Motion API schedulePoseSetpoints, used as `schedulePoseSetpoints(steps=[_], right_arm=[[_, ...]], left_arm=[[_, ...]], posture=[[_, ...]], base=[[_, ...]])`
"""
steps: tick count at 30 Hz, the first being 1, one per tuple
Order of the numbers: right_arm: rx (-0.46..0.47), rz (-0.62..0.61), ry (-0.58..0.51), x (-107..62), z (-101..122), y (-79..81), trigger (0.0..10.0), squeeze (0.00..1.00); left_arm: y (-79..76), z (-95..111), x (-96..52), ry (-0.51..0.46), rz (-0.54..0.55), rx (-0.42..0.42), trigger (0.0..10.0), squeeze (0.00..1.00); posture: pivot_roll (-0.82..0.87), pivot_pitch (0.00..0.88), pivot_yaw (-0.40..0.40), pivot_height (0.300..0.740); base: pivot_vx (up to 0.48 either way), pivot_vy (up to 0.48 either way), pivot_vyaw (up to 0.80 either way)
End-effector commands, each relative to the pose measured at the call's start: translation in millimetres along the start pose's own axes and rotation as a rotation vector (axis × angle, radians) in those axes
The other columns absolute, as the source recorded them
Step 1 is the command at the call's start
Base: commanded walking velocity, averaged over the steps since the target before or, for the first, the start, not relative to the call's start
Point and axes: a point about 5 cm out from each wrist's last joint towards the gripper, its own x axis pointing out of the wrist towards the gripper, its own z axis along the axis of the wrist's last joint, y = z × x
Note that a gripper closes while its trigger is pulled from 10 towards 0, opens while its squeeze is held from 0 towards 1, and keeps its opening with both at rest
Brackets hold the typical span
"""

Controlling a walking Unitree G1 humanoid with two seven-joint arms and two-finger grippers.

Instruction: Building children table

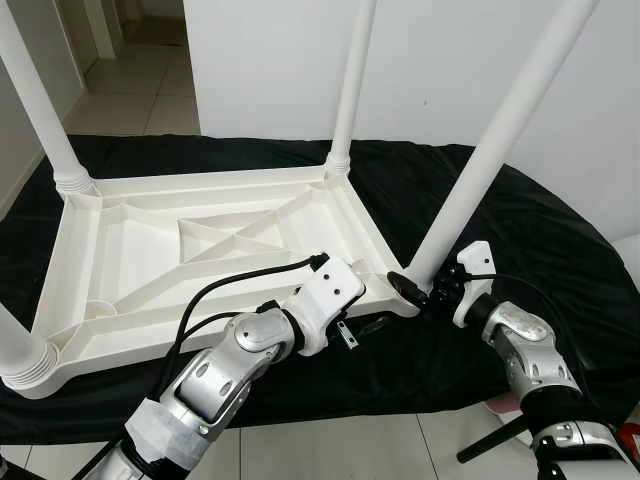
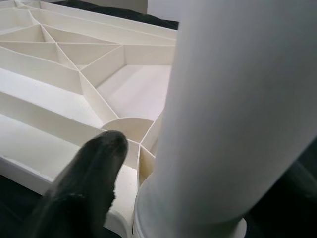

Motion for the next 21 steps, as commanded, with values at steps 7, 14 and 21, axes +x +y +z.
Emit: schedulePoseSetpoints(steps=[7,14,21], right_arm=[[0.0,0.037,0.013,9.5,-5.1,7.4,0.8,0.0],[0.01,0.037,0.033,7.5,-11.0,8.3,0.0,0.0],[0.092,0.001,0.063,2.3,-24.8,12.1,10.0,0.0]], left_arm=[[-6.3,3.1,2.1,0.002,-0.073,0.015,10.0,0.0],[-7.3,3.1,1.8,0.001,-0.075,0.014,10.0,0.0],[-8.8,3.3,0.7,-0.001,-0.078,0.011,10.0,0.0]], posture=[[-0.01,0.0,-0.057,0.74],[0.0,0.0,-0.061,0.74],[0.0,0.0,-0.063,0.74]], base=[[0.0,0.0,0.0],[0.0,0.0,0.0],[0.0,0.0,0.0]])
